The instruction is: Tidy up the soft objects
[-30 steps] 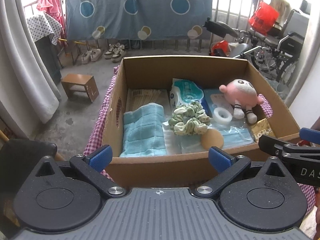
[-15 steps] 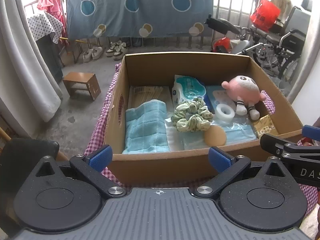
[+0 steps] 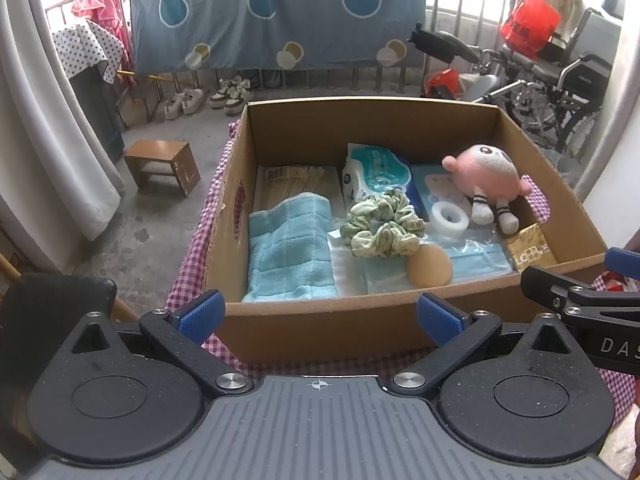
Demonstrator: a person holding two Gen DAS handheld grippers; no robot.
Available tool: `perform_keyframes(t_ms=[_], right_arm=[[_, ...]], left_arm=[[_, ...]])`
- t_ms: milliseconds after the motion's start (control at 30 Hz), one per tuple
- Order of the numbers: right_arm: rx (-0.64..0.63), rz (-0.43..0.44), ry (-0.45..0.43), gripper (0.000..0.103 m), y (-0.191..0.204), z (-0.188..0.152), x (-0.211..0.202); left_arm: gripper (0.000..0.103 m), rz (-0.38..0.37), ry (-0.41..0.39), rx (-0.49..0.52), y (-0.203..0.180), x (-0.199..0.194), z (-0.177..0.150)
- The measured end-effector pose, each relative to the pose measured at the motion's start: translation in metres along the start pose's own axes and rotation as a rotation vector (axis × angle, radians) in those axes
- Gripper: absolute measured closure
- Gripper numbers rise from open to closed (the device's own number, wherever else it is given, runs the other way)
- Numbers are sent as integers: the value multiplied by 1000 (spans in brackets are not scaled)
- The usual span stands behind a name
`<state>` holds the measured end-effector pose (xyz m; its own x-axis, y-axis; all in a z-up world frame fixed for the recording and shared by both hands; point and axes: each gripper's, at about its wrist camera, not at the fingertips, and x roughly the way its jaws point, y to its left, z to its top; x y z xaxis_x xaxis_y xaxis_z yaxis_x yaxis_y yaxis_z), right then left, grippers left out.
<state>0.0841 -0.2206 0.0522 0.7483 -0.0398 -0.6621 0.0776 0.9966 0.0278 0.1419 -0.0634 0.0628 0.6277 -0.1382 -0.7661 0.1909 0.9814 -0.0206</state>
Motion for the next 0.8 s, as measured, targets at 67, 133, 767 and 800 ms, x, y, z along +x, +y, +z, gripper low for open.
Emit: perform_keyframes(t_ms=[67,133,767,800], right_arm=[[1,0,2,0,0,0,0],[1,1,2,0,0,0,0],[-1,0,8,0,-1,-1,1],[-1,0,9,0,-1,-1,2]], left_arm=[[0,0,2,0,0,0,0],[0,0,4,2,0,1,0],[0,-1,17,1,0,3,0],[0,-1,18,1,0,3,0]])
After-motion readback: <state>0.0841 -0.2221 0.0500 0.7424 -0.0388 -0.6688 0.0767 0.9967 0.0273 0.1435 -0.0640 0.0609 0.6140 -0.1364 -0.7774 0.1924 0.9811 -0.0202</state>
